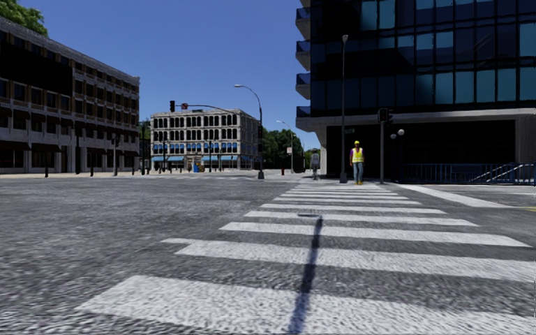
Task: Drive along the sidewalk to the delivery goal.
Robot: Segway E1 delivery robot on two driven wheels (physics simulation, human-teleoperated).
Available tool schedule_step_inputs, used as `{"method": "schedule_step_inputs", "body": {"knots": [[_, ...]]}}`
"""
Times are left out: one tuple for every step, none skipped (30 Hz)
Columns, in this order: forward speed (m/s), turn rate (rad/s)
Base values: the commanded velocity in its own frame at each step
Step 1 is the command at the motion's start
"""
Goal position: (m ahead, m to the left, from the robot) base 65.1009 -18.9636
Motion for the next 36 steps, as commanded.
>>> {"method": "schedule_step_inputs", "body": {"knots": [[2.00, -0.20], [2.00, -0.20], [2.00, -0.20], [2.00, -0.20], [2.00, -0.16], [2.00, -0.08], [2.00, 0.00], [2.00, 0.00], [2.00, 0.00], [2.00, 0.00], [2.00, 0.00], [2.00, 0.00], [2.00, 0.00], [2.00, 0.00], [2.00, 0.00], [2.00, 0.00], [2.00, 0.00], [2.00, 0.00], [2.00, 0.00], [2.00, -0.07], [2.00, -0.07], [2.00, -0.14], [2.00, -0.18], [2.00, -0.19], [2.00, -0.19], [2.00, -0.20], [2.00, -0.20], [2.00, -0.20], [2.00, -0.20], [2.00, -0.20], [2.00, -0.20], [2.00, -0.20], [2.00, -0.20], [2.00, -0.21], [2.00, -0.25], [2.00, -0.26]]}}
